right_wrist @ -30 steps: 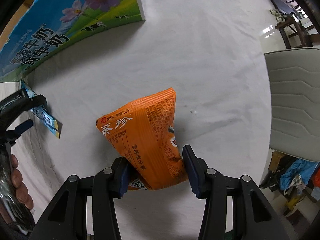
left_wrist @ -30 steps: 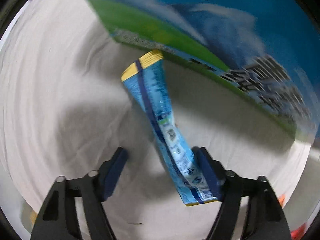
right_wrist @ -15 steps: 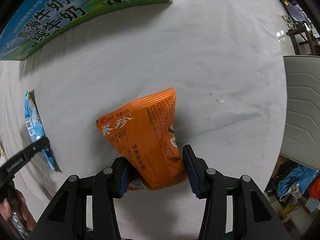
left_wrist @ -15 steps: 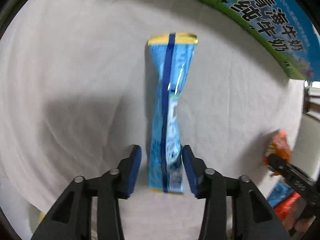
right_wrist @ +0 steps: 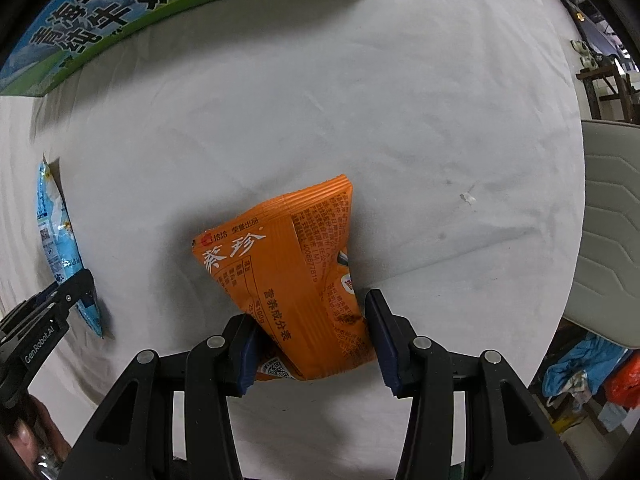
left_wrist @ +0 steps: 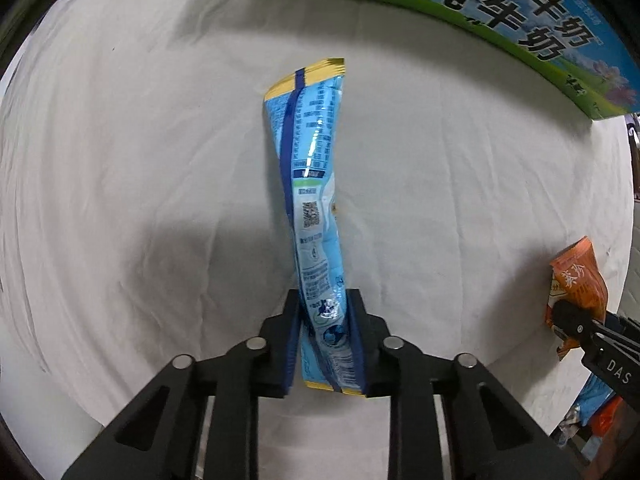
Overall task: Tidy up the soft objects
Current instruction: 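Carry both packs into the box and open both tools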
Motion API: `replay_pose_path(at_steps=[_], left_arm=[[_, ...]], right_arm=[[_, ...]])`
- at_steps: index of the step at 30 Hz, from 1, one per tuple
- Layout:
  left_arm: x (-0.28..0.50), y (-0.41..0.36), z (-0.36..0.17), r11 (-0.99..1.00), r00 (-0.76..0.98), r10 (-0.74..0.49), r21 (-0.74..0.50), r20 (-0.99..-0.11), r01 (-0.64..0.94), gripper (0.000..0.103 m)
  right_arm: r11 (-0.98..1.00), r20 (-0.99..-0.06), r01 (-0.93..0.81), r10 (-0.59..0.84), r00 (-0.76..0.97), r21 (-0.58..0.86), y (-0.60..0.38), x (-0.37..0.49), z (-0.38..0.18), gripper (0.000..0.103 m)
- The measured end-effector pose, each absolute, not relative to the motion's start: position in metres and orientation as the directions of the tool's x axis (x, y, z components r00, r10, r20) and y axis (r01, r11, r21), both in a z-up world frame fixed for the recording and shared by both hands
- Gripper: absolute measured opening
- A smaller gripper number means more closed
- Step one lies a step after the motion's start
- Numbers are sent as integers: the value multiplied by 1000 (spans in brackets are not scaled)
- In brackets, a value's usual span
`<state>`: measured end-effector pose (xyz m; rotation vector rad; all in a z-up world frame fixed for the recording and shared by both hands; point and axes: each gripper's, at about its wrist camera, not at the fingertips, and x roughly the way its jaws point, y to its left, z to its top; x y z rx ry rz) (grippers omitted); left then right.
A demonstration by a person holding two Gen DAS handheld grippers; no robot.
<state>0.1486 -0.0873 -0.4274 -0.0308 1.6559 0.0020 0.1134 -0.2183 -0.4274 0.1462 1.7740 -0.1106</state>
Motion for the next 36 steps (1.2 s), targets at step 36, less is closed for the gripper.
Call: replay_pose_path(at_steps=[36], left_arm=[[249, -48, -208, 948, 346, -301, -319, -889, 6, 15]], right_arm=[[984, -973, 24, 172, 152, 177, -178, 199, -237, 35]])
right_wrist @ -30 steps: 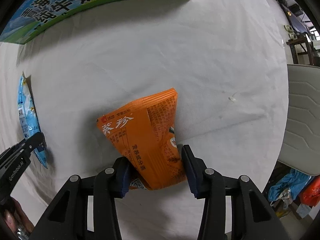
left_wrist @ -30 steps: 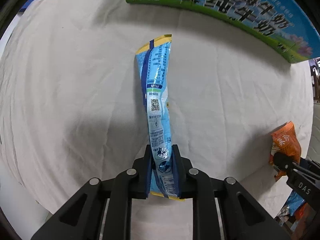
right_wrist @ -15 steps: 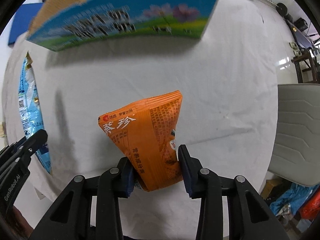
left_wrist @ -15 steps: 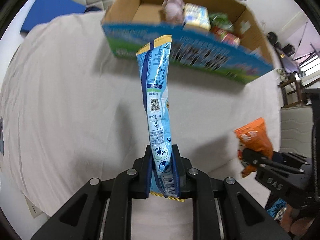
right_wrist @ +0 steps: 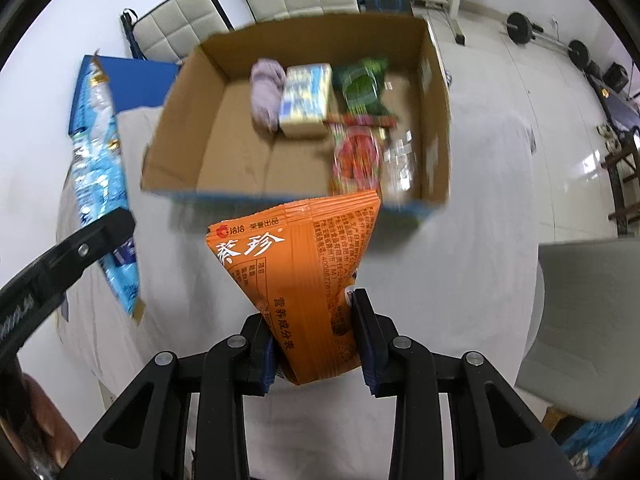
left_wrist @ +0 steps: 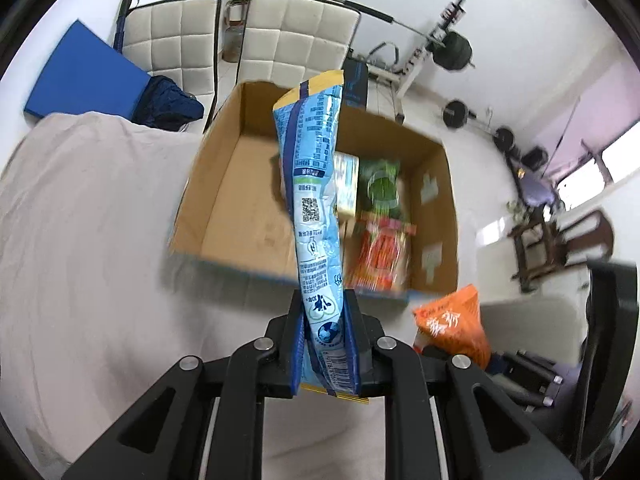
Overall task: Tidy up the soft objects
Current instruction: 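Carry both packs into the box and open both tools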
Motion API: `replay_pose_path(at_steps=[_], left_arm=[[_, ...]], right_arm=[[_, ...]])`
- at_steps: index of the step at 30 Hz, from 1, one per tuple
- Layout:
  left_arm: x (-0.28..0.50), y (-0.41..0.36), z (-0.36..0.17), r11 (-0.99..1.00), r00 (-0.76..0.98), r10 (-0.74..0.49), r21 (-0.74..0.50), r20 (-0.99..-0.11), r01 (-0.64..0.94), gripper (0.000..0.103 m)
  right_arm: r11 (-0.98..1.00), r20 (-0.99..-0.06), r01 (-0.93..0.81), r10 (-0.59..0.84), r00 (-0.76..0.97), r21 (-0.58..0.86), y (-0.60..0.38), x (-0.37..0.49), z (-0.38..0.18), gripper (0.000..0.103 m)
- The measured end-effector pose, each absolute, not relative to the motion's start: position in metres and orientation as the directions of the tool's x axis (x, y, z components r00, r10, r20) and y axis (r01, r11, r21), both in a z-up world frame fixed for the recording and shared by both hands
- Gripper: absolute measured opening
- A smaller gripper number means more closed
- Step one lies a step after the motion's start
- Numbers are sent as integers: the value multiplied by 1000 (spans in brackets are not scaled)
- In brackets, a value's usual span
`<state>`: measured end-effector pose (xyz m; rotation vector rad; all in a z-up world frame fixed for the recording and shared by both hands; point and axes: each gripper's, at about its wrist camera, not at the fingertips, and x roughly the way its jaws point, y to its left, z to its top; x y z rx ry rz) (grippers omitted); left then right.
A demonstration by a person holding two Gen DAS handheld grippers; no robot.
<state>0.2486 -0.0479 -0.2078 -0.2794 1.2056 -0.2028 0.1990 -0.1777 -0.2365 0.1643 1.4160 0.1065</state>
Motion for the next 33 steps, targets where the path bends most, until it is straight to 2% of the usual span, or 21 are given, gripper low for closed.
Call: replay_pose_path(at_steps=[7, 13, 22, 33], left_arm=[[317, -20, -240, 889, 300, -381, -435, -875, -142, 15], [357, -2, -290, 865, 234, -375, -429, -897, -259, 15], [373, -1, -333, 899, 158, -321, -353, -934, -260, 15], [371, -1, -339, 908, 144, -303, -331, -942, -258, 17]], right_arm=[[984, -975, -19, 179, 135, 178, -174, 272, -243, 35], [985, -985, -68, 165, 58, 161, -159, 330, -281, 35], [981, -985, -89, 166, -47, 170, -147, 356, -339, 35], [977, -984, -126, 160, -83, 170, -140, 365, -365, 36]])
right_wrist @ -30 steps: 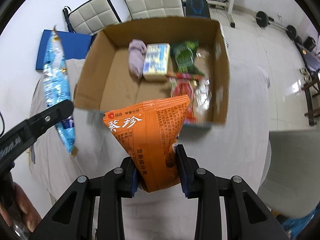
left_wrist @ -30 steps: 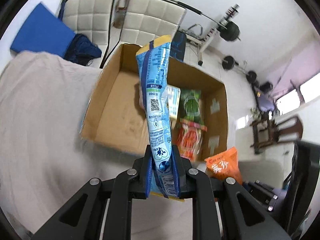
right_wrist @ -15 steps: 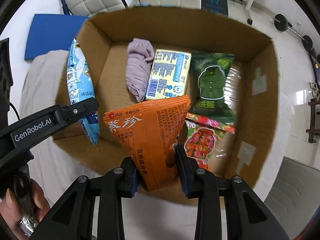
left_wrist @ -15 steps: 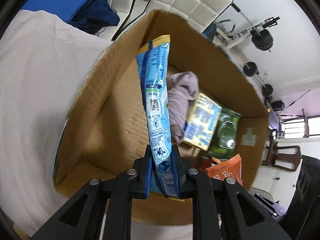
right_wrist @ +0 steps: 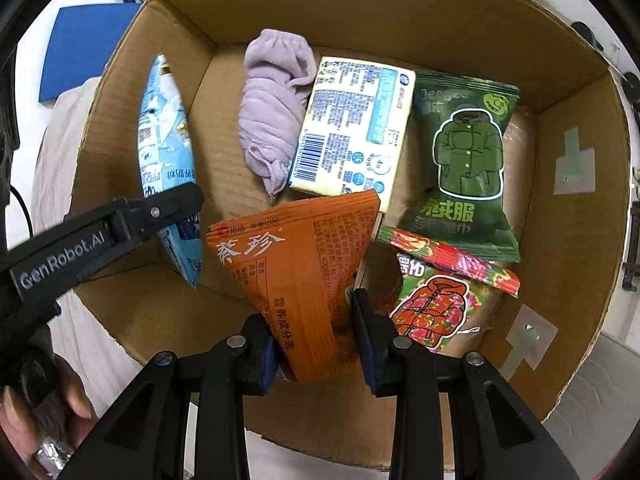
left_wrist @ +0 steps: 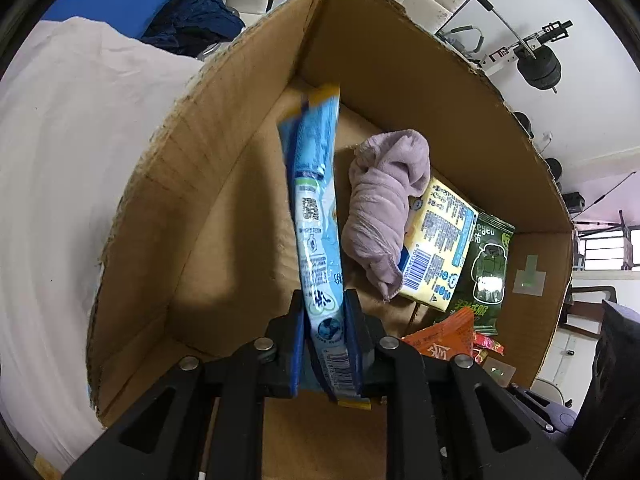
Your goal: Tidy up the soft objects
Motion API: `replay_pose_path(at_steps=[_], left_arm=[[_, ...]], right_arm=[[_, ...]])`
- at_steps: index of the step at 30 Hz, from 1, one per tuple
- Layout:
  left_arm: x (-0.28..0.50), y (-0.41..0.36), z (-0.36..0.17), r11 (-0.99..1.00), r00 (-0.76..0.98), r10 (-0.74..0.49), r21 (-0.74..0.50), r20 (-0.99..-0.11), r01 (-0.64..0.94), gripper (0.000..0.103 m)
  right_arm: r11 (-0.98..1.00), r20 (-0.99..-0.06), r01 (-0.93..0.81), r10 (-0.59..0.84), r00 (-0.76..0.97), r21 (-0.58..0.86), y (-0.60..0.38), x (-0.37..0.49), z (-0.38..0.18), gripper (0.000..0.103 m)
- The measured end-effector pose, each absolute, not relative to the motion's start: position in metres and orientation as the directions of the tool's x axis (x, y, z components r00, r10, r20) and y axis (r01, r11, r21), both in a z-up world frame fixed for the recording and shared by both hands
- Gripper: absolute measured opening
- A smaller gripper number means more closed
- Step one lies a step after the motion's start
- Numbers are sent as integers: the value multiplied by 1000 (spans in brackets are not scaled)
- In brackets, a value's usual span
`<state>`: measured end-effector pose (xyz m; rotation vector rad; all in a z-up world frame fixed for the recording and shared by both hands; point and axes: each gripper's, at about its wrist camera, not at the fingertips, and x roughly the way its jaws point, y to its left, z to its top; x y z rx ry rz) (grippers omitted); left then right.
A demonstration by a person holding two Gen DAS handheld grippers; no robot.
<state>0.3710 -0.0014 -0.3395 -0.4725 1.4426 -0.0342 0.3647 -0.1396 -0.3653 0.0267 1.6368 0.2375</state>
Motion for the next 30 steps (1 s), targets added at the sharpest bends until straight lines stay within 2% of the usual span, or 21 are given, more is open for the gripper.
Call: replay_pose_path(at_steps=[6, 9, 11, 15, 16, 17, 19, 21, 23, 25, 30], left_arm=[[366, 0, -331, 921, 150, -252, -284, -956, -265, 23], [363, 2, -323, 924, 160, -239, -275, -958, -264, 24], [361, 2, -315, 932, 173, -223, -262, -959, -250, 28], [356, -1, -299, 948, 205, -192, -235, -960, -216, 37], [354, -2, -294, 954, 211, -180, -223, -961, -201, 44], [351, -4, -289, 962, 223, -161, -204, -961, -182, 51], [347, -8, -281, 972, 241, -134, -175, -961, -156, 61], [340, -10, -272, 983, 269, -98, -135, -958, -125, 72], [334, -12, -265, 991, 289, -68, -99, -955, -93, 92], [328, -13, -261, 996, 299, -43, -66, -953, -68, 96], [316, -11, -253, 998, 323, -23, -38, -946, -41, 102]], right_arm=[[978, -982, -128, 155, -104, 168, -137, 362, -370, 39], [980, -983, -117, 152, -102, 164, -139, 361, -368, 50], [981, -985, -113, 146, -90, 155, -144, 359, -363, 55], [985, -988, -100, 136, -68, 142, -151, 356, -354, 55], [987, -991, -97, 123, -56, 128, -153, 355, -351, 58], [990, -993, -90, 110, -35, 112, -156, 353, -345, 67], [992, -995, -71, 104, -12, 104, -163, 346, -338, 75], [995, -995, -45, 91, 29, 89, -170, 339, -328, 77], [998, -996, -16, 66, 68, 65, -181, 333, -317, 89], [998, -993, 13, 66, 96, 67, -187, 325, -303, 97], [995, -990, 82, 40, 139, 52, -202, 312, -281, 103]])
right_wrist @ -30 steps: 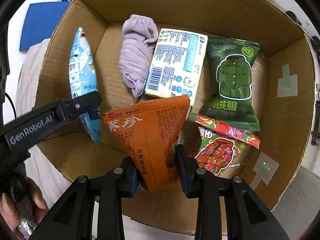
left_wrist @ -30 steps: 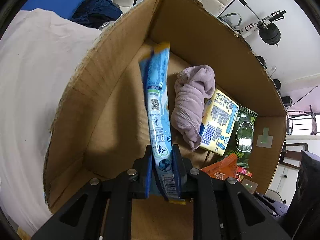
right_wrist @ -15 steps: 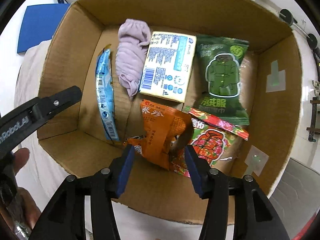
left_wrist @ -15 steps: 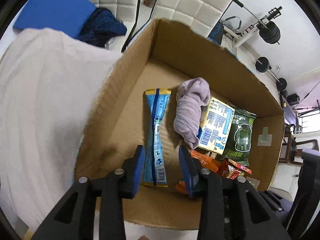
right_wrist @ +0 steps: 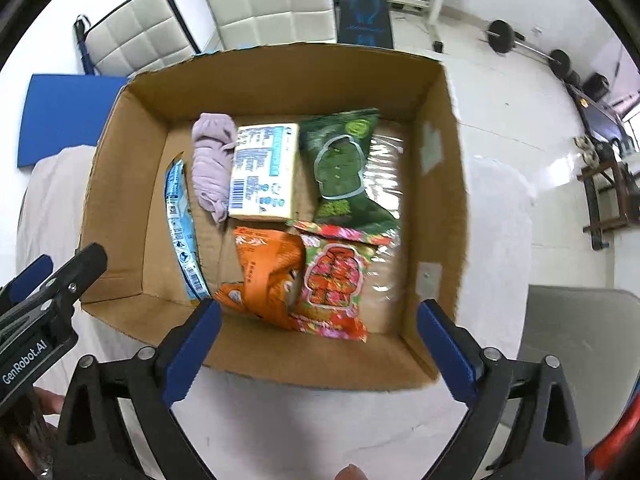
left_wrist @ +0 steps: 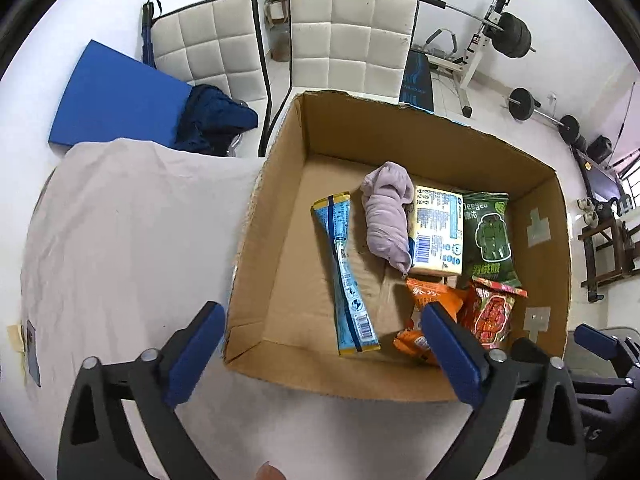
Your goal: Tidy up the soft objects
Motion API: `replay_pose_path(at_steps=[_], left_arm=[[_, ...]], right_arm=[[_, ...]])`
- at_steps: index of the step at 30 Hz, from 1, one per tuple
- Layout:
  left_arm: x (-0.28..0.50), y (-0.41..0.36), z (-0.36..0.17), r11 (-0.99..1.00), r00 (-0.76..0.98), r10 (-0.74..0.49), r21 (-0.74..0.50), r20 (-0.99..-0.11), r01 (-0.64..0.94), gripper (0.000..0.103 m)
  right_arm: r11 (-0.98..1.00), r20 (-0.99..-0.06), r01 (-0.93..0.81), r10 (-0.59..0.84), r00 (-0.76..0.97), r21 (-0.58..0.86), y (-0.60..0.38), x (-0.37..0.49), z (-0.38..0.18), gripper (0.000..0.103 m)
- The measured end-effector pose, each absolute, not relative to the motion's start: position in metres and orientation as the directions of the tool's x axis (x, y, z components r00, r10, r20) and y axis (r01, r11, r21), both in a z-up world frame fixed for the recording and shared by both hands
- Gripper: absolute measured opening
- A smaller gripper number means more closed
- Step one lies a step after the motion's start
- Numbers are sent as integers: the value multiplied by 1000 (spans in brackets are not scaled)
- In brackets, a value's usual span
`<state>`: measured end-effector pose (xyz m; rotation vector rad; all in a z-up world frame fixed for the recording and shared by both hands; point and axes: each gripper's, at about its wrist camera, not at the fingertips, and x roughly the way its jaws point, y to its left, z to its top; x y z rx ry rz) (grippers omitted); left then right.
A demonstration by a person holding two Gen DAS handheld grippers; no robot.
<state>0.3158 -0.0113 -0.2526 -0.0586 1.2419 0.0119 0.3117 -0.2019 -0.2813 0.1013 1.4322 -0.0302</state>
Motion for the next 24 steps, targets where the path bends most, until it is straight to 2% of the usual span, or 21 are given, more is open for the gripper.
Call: replay_pose_path(at_steps=[5, 10, 18, 24], left_arm=[[304, -16, -240, 1000, 354, -4, -7, -935, -9, 102], [291, -21, -216, 999, 396, -33, -28, -917, 20, 102], [242, -29, -158, 996, 491, 7, 50, -871, 76, 102], [194, -26, -117, 996, 523, -24, 22, -852, 81, 102]], right_arm=[[992, -983, 120, 20, 183, 43, -208, 290, -267, 103], [990, -975, 134, 4, 222, 35, -209, 272, -247, 103], [981, -949, 187, -8, 317, 54, -220, 226, -194, 103], [982, -917, 179, -16, 398, 60, -220, 171, -142, 103]])
